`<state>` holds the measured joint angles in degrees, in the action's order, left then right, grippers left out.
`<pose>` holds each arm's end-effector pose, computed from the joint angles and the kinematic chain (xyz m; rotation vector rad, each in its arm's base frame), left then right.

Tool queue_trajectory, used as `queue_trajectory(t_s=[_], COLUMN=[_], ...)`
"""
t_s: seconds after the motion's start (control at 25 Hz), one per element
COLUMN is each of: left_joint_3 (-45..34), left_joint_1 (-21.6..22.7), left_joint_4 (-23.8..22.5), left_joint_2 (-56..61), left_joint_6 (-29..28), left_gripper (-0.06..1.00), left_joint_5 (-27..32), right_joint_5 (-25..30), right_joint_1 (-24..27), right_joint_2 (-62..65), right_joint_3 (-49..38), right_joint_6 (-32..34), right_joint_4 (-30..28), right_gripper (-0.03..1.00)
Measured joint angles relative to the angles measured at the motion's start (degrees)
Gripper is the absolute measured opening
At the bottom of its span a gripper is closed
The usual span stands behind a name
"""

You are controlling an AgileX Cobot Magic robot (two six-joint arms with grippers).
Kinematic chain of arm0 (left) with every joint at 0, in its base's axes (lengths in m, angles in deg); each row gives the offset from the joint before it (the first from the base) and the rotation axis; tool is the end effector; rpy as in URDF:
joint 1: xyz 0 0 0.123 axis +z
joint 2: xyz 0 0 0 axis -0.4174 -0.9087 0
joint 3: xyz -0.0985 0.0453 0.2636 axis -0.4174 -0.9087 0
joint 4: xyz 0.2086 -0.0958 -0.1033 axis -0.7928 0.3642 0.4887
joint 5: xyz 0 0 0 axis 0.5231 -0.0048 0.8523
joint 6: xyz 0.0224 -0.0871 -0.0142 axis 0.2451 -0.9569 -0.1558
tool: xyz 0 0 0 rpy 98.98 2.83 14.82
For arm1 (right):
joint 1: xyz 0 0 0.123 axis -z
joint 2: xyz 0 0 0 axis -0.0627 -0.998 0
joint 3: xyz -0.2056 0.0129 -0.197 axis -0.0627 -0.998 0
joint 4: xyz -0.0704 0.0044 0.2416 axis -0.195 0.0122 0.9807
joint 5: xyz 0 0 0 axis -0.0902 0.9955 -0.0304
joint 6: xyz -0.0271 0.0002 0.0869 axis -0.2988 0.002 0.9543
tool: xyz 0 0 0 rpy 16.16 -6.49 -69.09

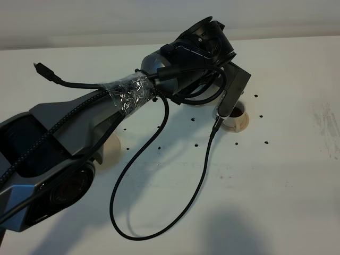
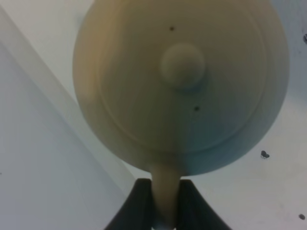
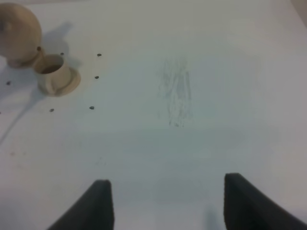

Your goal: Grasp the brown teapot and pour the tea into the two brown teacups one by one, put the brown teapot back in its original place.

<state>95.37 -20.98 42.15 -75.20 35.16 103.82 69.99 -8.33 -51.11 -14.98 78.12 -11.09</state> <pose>0.3964 -0.3456 0.2108 2.2973 1.2388 0.8741 -0.0103 -0.0040 0.2784 -0.0006 2.0706 0.0542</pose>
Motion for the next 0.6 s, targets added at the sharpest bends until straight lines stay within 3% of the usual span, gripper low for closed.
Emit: queue_trajectory(t_s=[0.6], left_joint_3=[0.0], left_joint_1=[0.0], left_joint_4=[0.0], left_joint_2=[0.0], left_joint_6=[2.6], left_gripper=[0.01], left_joint_5=[-0.2], right_joint_5=[0.0], right_joint_1=[0.0], right_joint_2=[0.0], right_joint_3=[0.0], right_joint_6=[0.0], right_joint_4=[0.0], right_gripper=[0.49])
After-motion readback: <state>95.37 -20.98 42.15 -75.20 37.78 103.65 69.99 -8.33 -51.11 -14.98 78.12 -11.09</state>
